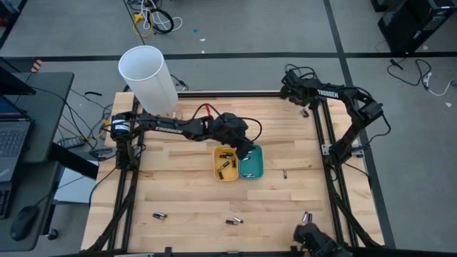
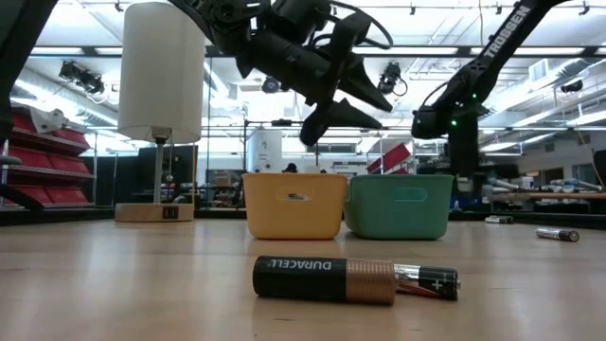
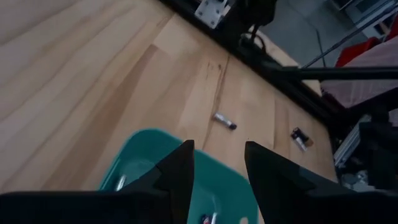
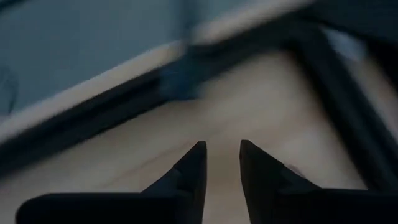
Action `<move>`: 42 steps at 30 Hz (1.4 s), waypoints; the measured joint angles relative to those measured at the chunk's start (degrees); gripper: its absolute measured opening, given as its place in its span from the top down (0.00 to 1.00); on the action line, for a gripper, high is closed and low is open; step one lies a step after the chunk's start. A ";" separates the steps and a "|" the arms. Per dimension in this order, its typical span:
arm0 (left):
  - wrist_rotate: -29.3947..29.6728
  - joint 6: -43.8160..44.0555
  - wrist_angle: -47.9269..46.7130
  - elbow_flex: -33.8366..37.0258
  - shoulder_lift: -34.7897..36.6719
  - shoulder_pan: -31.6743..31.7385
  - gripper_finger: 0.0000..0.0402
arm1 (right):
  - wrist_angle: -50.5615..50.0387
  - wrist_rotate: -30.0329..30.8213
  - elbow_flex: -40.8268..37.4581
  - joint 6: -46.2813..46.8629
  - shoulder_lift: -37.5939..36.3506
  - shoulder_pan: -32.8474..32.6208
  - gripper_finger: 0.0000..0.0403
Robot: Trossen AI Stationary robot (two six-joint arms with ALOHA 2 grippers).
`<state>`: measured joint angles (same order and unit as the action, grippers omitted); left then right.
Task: Sort batteries
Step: Put the black battery into the yellow bin
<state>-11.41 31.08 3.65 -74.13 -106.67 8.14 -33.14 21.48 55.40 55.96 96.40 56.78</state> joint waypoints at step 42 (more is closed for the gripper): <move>-1.98 -0.04 -0.24 0.00 0.00 -1.70 0.61 | -27.09 5.93 12.81 -59.02 16.70 -2.56 1.00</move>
<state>-13.39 31.04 3.41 -74.13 -106.67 6.44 -60.23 27.41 68.20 -3.06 113.10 54.22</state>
